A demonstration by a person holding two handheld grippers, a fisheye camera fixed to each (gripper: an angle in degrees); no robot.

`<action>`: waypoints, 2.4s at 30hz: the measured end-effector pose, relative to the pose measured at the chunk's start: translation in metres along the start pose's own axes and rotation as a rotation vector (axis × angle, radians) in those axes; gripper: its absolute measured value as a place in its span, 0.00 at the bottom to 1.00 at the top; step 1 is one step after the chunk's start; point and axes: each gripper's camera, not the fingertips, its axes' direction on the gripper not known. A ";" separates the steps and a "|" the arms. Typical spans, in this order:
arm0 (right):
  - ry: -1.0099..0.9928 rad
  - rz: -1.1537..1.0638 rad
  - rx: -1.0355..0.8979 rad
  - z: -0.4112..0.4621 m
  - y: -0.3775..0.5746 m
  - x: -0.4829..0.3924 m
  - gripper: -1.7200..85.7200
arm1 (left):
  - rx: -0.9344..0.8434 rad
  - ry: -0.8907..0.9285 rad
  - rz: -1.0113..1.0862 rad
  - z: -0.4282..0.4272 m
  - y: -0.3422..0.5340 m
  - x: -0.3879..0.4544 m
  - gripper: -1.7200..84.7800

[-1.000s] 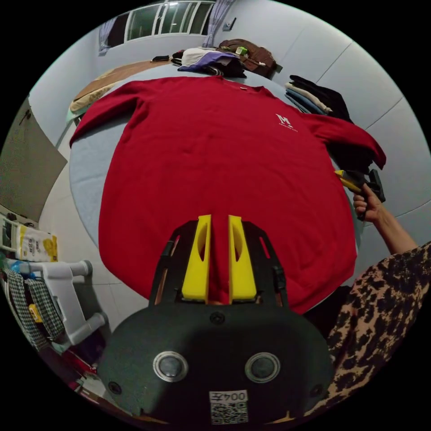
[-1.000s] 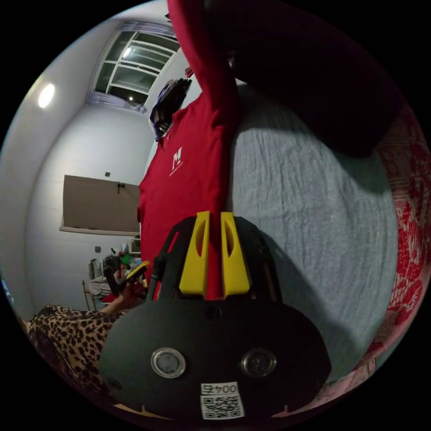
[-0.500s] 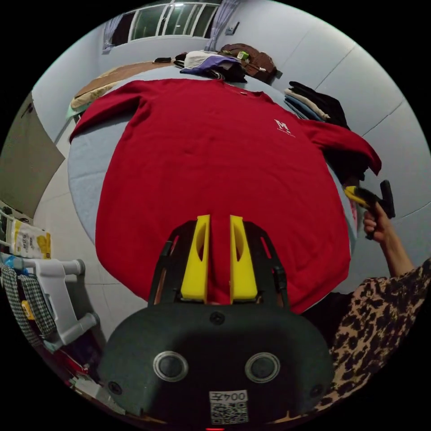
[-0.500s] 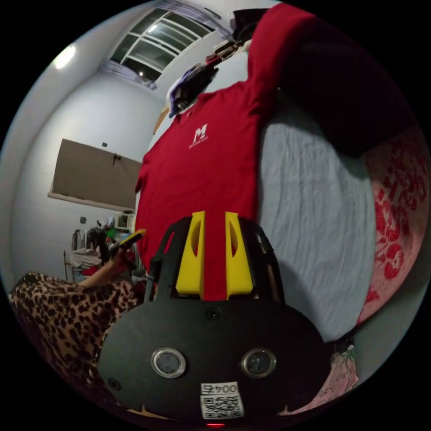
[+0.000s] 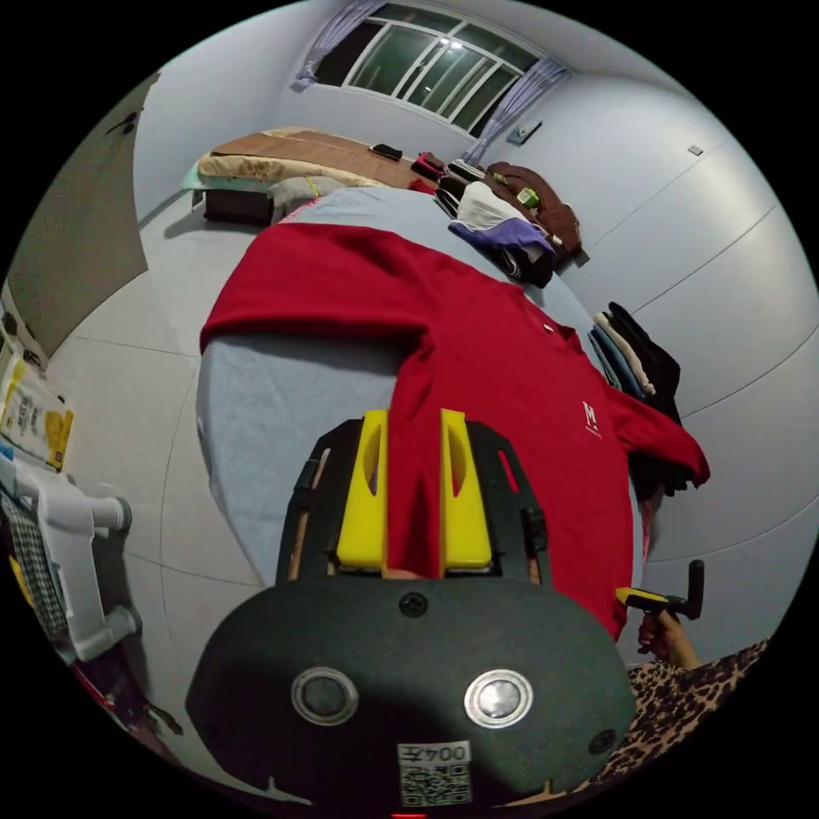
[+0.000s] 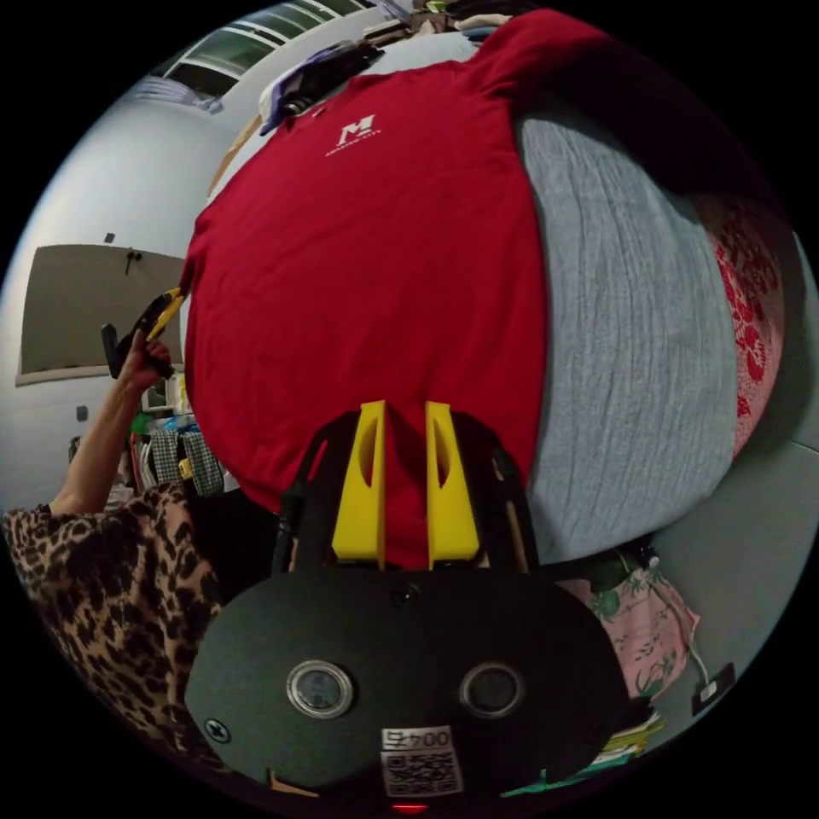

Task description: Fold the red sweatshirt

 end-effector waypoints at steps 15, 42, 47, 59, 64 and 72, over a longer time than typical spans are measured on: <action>0.079 0.111 -0.053 0.033 -0.037 -0.020 0.06 | -0.061 0.049 0.117 -0.035 -0.070 0.003 0.07; 0.114 0.070 -0.059 0.071 -0.037 -0.012 0.06 | -0.187 0.251 0.051 -0.159 -0.014 -0.043 0.07; 0.088 0.078 -0.036 0.074 -0.026 -0.001 0.06 | -0.178 0.264 0.011 -0.158 -0.005 -0.058 0.06; 0.036 0.085 0.015 0.081 0.008 0.023 0.06 | -0.222 0.444 0.063 -0.183 0.064 -0.056 0.14; -0.003 0.090 0.063 0.084 0.029 0.035 0.07 | -0.214 0.383 0.083 -0.183 0.081 -0.038 0.16; -0.215 0.162 0.242 0.043 0.109 0.118 0.14 | -0.235 0.247 0.087 -0.165 0.099 -0.026 0.11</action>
